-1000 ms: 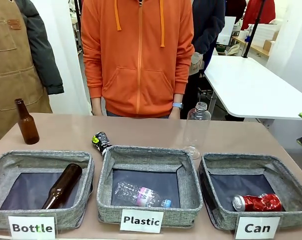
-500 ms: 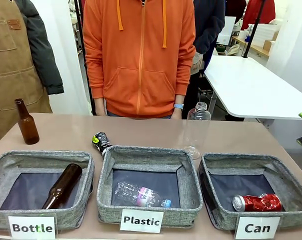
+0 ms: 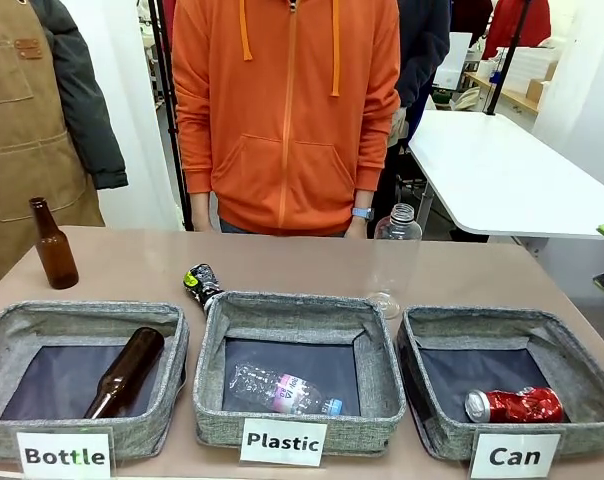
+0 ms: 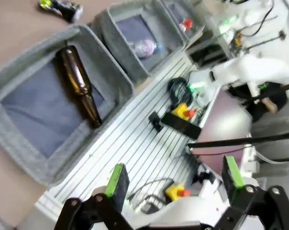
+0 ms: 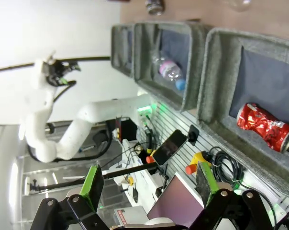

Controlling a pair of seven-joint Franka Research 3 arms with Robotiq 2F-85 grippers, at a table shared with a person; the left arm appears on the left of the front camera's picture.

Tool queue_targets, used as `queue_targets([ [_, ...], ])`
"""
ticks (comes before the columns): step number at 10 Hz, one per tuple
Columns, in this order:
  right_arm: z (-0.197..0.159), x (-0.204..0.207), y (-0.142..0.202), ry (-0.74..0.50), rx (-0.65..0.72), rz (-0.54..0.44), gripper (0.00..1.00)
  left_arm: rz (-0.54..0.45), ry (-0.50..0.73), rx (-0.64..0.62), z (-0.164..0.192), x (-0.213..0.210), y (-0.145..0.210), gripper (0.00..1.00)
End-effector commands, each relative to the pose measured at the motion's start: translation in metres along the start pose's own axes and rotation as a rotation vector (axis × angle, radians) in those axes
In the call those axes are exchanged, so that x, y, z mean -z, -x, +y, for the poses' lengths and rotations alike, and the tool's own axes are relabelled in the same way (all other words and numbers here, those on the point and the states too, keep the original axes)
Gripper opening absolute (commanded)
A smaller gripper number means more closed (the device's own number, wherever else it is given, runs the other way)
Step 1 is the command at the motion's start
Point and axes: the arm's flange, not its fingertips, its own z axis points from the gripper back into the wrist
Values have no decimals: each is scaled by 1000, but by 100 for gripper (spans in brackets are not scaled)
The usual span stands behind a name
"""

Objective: Sort the can waste into the basket.
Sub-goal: Pick up the can waste from the table and place it in the right Fabric basket.

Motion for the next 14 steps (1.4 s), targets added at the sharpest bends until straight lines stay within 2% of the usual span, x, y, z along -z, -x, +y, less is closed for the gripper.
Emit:
queue_targets([
  [1, 0, -3, 3, 4, -17, 7, 100, 255, -119, 18, -30, 48, -49, 100],
  [2, 0, -3, 3, 4, -17, 7, 100, 300, -310, -5, -35, 83, -78, 100],
  [3, 0, -3, 3, 4, -17, 7, 100, 389, -294, -33, -40, 107, -94, 100],
  [4, 0, -3, 3, 4, -17, 7, 100, 476, -274, -96, -48, 114, -93, 100],
  [5, 0, -3, 3, 4, -17, 7, 100, 295, -251, 7, -57, 104, -75, 100],
  [6, 0, -3, 3, 4, -17, 7, 100, 295, -251, 7, -57, 104, -75, 100],
  [7, 0, -3, 3, 4, -17, 7, 100, 389, -281, -24, -59, 134, -92, 100],
  [9, 0, -3, 3, 4, -17, 7, 100, 74, -393, -213, -60, 152, -106, 100],
  [10, 0, -3, 3, 4, -17, 7, 100, 94, -389, -211, -61, 155, -120, 100],
  [11, 0, -3, 3, 4, -17, 7, 100, 12, -417, -280, -59, 145, -132, 100],
  [12, 0, -3, 3, 4, -17, 7, 100, -117, -465, -389, -50, 129, -135, 100],
  [14, 0, -3, 3, 4, -17, 7, 100, -207, -470, -481, -32, 82, -123, 100],
])
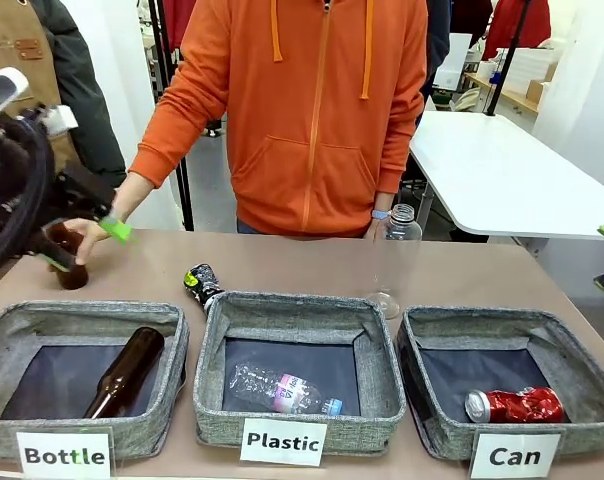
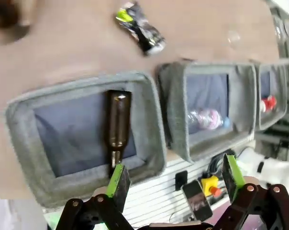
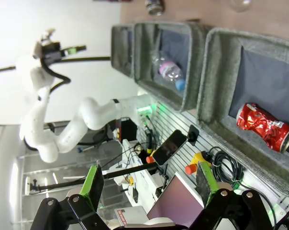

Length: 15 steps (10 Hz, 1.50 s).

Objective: Sort the can waste into the basket.
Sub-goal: Pick up the can waste from the table and place it in the right Fabric basket.

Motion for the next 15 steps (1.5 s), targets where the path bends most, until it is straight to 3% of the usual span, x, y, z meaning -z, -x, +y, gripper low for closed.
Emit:
queue_targets([
  [1, 0, -3, 3, 5, -17, 8, 100, -37, 42, -113, 47, -41, 13, 100],
  [5, 0, -3, 3, 5, -17, 8, 100, -114, 171, -280, 154, -114, 64, 100],
  [7, 0, -3, 3, 5, -17, 8, 100, -143, 229, -385, 189, -111, 69, 100],
  [9, 0, -3, 3, 5, -17, 8, 100, -151, 200, -397, 181, -97, 59, 100],
  [13, 0, -3, 3, 5, -17, 8, 100, -63, 89, -311, 128, -61, 4, 100],
  [15, 0, -3, 3, 5, -17, 8, 100, -23, 155, -311, 159, -89, 10, 100],
])
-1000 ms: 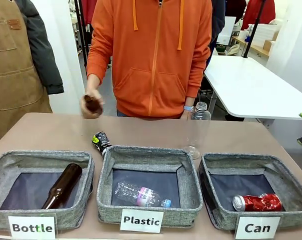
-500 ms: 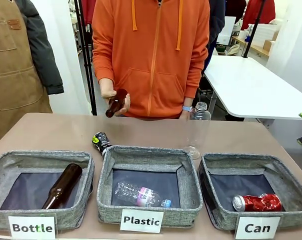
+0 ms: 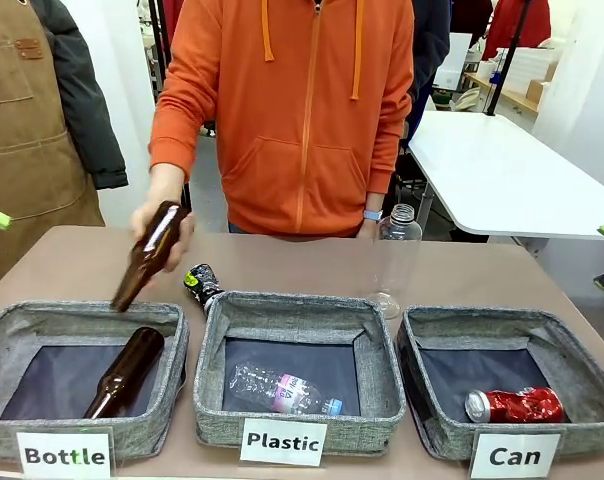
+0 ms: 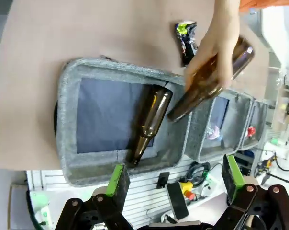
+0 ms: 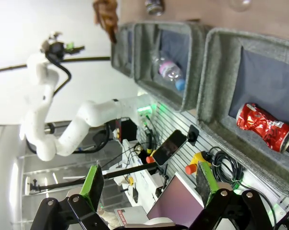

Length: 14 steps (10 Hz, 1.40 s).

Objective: Sort the can waste into the basket.
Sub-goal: Pick up the can waste from the table and place it in the right Fabric basket.

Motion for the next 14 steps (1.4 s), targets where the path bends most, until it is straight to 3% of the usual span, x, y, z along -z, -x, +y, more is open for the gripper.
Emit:
queue_targets([
  [1, 0, -3, 3, 5, -16, 8, 100, 58, 66, -6, 51, -57, -10, 100],
  [4, 0, -3, 3, 5, -16, 8, 100, -23, 96, -84, 120, -130, 21, 100],
  [7, 0, -3, 3, 5, -16, 8, 100, -57, 154, -115, 139, -140, 30, 100],
  [11, 0, -3, 3, 5, -16, 8, 100, -40, 83, -123, 114, -127, 16, 100],
  [14, 0, -3, 3, 5, -16, 8, 100, -2, -41, -111, 69, -89, 4, 100],
])
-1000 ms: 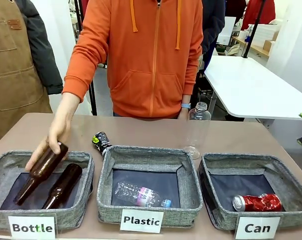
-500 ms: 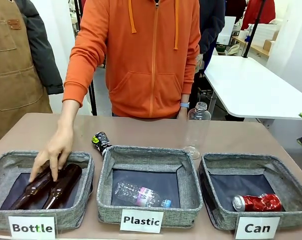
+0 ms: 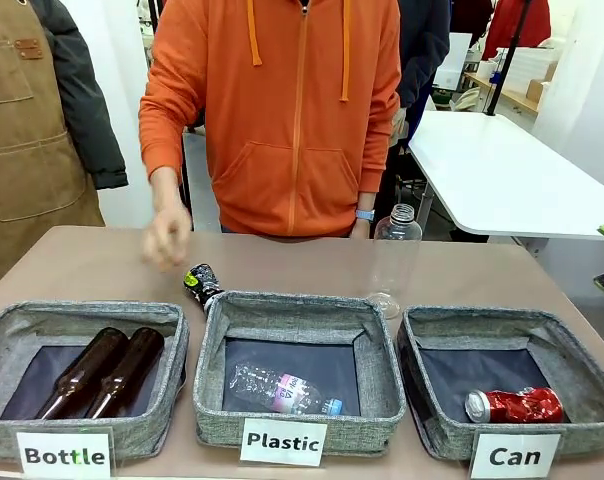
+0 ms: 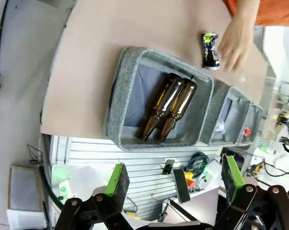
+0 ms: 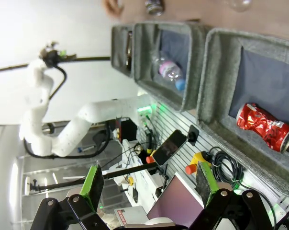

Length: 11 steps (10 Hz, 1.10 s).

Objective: Sort the can waste into the basket.
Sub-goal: Pick up the can waste from the table and place it in the right Fabric basket.

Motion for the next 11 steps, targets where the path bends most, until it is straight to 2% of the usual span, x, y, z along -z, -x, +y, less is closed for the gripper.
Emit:
queue_targets([
  [1, 0, -3, 3, 5, -16, 8, 100, 26, -77, 5, -28, 34, -1, 100],
  [5, 0, -3, 3, 5, -16, 8, 100, -35, -337, 40, -126, 144, -3, 100],
  [7, 0, -3, 3, 5, -16, 8, 100, 15, -372, 73, -174, 202, -2, 100],
  [9, 0, -3, 3, 5, -16, 8, 100, -20, -420, 72, -228, 265, -2, 100],
  [11, 0, -3, 3, 5, -16, 8, 100, -47, -457, 129, -267, 303, -4, 100],
])
